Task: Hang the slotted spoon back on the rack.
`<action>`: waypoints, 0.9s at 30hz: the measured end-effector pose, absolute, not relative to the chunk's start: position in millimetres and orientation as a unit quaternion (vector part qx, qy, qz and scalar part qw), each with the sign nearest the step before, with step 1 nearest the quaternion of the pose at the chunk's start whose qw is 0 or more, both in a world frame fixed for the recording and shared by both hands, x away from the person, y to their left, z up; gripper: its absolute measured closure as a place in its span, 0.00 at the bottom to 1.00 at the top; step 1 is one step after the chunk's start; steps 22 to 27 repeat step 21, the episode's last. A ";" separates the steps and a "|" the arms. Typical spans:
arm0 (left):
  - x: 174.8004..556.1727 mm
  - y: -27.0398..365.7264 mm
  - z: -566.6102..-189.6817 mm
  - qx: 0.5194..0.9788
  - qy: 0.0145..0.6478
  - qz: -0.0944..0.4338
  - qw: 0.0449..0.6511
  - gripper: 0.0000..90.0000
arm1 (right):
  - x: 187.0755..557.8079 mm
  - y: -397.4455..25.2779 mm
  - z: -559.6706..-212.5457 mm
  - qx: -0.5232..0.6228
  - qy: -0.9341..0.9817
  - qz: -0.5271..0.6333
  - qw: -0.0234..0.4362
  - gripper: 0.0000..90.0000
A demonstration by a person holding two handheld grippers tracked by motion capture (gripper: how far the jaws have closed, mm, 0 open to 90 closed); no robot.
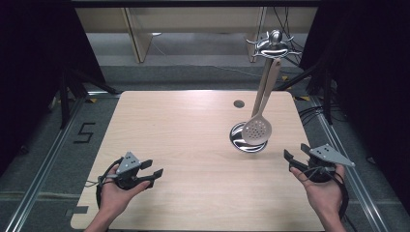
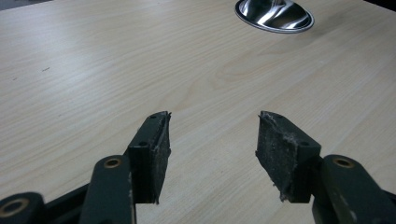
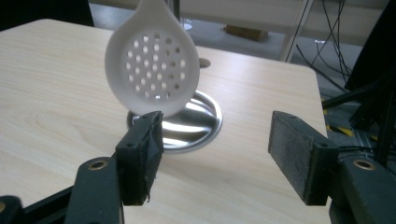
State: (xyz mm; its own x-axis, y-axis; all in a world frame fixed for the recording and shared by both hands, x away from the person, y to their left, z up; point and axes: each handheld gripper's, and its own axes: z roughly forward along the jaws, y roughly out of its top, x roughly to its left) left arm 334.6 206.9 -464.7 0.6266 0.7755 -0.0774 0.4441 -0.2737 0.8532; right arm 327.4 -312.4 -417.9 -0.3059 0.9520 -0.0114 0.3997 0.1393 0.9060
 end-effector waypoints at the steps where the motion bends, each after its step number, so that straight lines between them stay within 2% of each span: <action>1: 334.7 206.9 -464.7 0.777 0.392 0.181 0.457 0.48 | 328.2 -314.6 -420.7 0.487 0.687 0.431 0.323 0.40; 2: 334.7 207.0 -464.7 0.778 0.392 0.181 0.457 0.48 | 325.4 -313.2 -422.6 0.504 0.681 0.431 0.310 0.40; 12: 334.1 204.3 -466.2 0.787 0.388 0.170 0.449 0.46 | 321.5 -324.6 -437.5 0.526 0.669 0.434 0.294 0.41; 27: 333.4 203.0 -465.0 0.788 0.382 0.166 0.454 0.45 | 322.8 -331.7 -440.6 0.537 0.665 0.430 0.292 0.41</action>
